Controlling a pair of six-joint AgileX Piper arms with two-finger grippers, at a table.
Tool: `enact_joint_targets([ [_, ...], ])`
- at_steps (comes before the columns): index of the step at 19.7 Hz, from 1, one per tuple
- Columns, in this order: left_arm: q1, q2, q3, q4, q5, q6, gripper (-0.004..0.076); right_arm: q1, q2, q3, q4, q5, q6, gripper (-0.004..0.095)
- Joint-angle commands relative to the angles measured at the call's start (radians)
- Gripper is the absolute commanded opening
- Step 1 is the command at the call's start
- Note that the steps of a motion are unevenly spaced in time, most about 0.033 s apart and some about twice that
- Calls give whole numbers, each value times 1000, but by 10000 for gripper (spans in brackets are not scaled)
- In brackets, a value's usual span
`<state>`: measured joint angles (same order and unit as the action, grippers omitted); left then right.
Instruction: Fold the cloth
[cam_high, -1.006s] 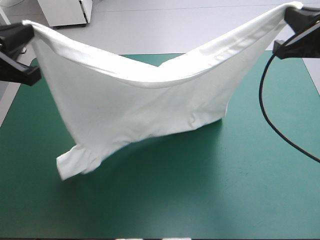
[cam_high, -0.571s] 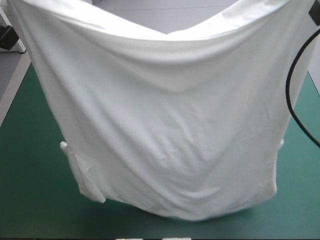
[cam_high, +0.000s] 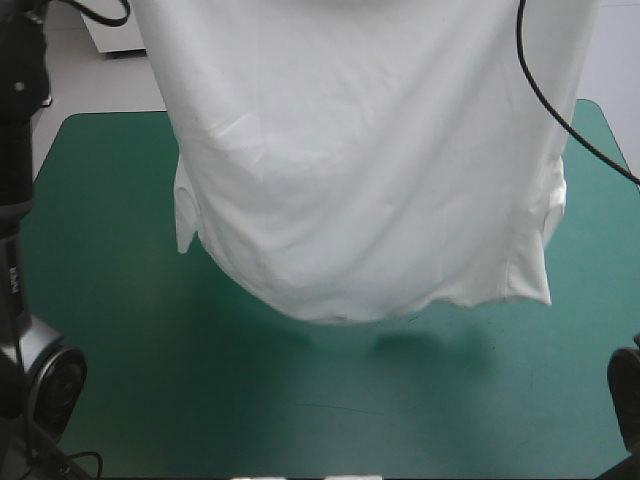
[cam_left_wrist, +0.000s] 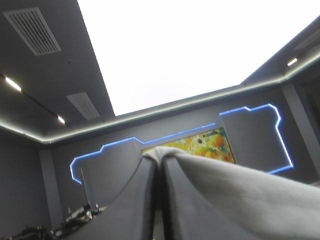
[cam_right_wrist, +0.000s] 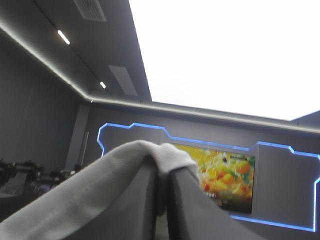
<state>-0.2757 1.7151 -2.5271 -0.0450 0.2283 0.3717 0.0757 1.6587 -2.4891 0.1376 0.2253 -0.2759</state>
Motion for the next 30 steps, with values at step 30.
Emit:
enact_joint_targets([
  [30, 60, 266, 292, -345, 1062, -317, -9, -4, 356, 124, 50, 995, 87, -19],
])
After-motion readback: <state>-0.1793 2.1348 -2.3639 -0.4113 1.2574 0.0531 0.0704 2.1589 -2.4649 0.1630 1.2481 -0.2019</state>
